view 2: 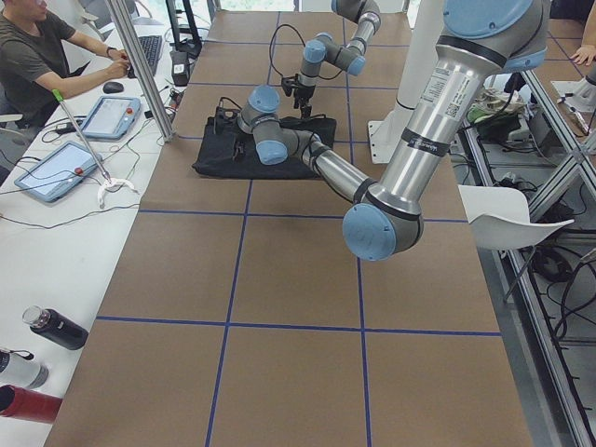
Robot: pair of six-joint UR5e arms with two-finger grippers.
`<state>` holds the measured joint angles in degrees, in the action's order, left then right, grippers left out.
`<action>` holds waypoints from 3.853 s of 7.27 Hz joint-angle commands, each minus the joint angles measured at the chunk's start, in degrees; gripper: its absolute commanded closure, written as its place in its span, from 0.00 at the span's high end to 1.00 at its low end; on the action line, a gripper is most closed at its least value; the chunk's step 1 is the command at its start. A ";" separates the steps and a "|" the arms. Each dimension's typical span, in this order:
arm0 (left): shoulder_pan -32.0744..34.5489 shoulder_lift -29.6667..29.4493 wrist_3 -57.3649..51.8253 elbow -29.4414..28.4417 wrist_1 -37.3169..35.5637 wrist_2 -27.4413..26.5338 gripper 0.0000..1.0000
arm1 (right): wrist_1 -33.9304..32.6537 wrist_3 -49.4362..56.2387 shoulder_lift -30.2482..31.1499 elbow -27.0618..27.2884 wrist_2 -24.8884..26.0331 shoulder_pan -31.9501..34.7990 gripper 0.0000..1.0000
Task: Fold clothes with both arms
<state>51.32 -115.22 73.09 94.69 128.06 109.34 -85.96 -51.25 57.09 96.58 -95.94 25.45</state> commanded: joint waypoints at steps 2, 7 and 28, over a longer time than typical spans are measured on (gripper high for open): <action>-0.08 -0.01 0.03 -0.03 0.00 0.00 1.00 | -0.08 0.01 0.83 -0.25 -0.47 -0.40 1.00; -0.61 -0.09 0.30 0.06 0.00 0.00 1.00 | -0.08 1.32 1.00 -0.60 -0.47 0.30 1.00; -1.75 -0.18 1.09 0.50 0.00 -0.09 1.00 | -0.17 5.90 -2.60 -5.87 -5.22 4.52 1.00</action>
<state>49.97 -115.33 74.15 95.22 128.06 109.25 -85.98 -45.37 54.34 90.75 -101.12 29.69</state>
